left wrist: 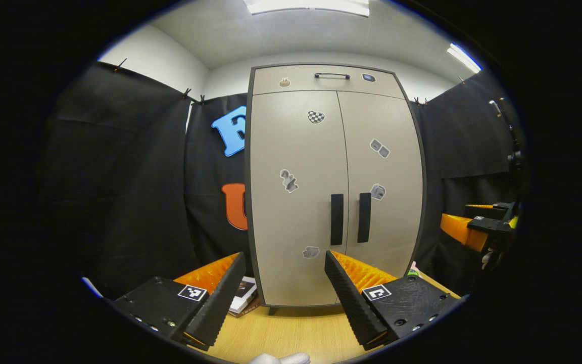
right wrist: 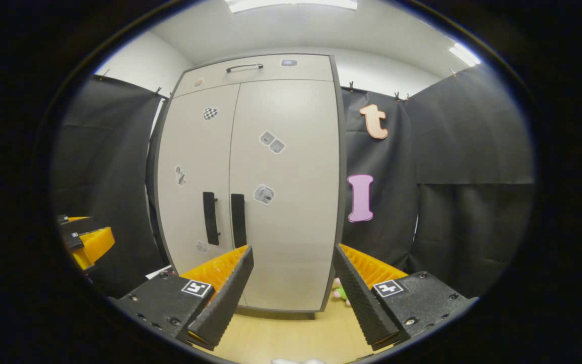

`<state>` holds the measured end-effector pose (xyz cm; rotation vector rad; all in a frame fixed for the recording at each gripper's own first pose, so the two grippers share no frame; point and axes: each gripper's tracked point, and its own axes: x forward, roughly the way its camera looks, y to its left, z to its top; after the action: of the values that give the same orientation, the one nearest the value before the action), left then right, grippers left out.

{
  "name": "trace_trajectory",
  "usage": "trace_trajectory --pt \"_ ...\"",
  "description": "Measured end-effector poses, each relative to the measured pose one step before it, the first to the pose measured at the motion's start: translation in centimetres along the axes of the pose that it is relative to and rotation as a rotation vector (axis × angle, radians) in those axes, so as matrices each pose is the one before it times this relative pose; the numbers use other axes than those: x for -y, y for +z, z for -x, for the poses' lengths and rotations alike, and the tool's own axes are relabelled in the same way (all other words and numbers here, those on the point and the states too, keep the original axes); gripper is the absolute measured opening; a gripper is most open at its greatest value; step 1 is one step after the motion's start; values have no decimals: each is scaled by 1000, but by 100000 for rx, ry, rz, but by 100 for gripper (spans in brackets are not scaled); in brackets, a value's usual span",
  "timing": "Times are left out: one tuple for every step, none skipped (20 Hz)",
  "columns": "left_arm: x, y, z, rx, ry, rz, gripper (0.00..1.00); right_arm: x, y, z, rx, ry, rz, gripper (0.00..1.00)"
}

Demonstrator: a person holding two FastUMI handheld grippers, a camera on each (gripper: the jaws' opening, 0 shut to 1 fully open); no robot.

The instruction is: Open the right door of the double-door shoe cabinet with the right hand, and open the left door with the left hand.

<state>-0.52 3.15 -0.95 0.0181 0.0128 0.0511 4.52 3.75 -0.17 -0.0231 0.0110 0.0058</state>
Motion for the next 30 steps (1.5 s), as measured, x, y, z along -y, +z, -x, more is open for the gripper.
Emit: trace_trajectory --pt "-156 -66 97 -227 323 -231 96 -649 196 -702 371 835 -55 100" --pt "-254 -39 -21 -65 566 -322 96 -699 149 -725 280 679 35 100" --pt "-316 -85 -29 -283 633 -434 96 -777 101 -856 1 881 273 100" --pt "-265 -166 -15 -388 548 -155 96 -782 39 -823 244 843 83 99" --pt "-201 -53 6 -148 431 73 96 -772 100 -896 6 903 -219 100" --pt "-300 -131 4 -258 616 -27 96 -636 268 -873 401 728 -215 100" --pt "-295 -83 30 -425 640 -9 96 -694 210 -945 19 453 330 100" --pt "-257 -71 32 -128 627 159 96 -555 112 -914 349 379 87 100" --pt "-223 -18 -11 -295 464 16 96 -611 177 -977 98 186 114 100" --pt "-294 -163 -8 -304 794 -75 96 -611 -65 -1057 -71 314 136 100" --pt "-240 -74 79 -459 618 -156 96 -556 -193 -1070 -937 308 404 100" --pt "-245 -168 25 -560 783 60 96 -610 -217 -927 -768 348 235 99" --pt "-146 -108 106 -585 564 278 96 -470 -277 -1069 -910 226 -11 100" --pt "-272 -173 12 -374 659 200 96 -448 -197 -1038 -883 271 15 98" --pt "-265 -102 9 -324 899 3 96 -365 -241 -1115 -1310 89 135 98" --pt "-328 -16 64 -336 1097 -80 96 -211 -273 -974 -728 -174 22 97" --pt "-370 -57 52 -388 888 -14 96 -190 -174 -917 -990 -420 -171 94" --pt "-278 -60 67 -285 953 1 96 -131 -199 -833 -741 -283 -207 92" --pt "-320 -60 -33 -509 979 -41 96 -111 -169 -641 -757 -304 -184 89" --pt "-341 -223 95 -300 879 7 96 -107 -138 -571 -966 -9 -281 85" --pt "-303 -129 -13 -209 950 158 96 -88 -28 -521 -223 -207 -366 84" --pt "66 122 414 -198 567 156 96 15 -64 -388 -69 -384 12 82" --pt "-76 -87 198 -166 565 128 96 150 22 -375 -189 -701 63 79" --pt "-335 -35 287 151 542 106 96 7 -37 -408 -66 -556 -228 75" --pt "-188 -35 263 20 520 152 96 -146 -107 -265 -1046 407 -621 73" --pt "-97 -67 112 -326 311 272 96 -237 -141 -303 -763 645 -802 70" --pt "0 -85 184 -344 140 362 96 -175 -102 -257 -1115 171 -396 65" --pt "76 32 -199 -166 224 255 96 33 -219 -228 -385 -446 -137 62" --pt "-128 17 -163 5 300 28 96 206 -20 -251 -161 -1474 -190 54" --pt "-194 46 -438 79 427 34 96 307 -68 -117 -223 -1382 -159 52"
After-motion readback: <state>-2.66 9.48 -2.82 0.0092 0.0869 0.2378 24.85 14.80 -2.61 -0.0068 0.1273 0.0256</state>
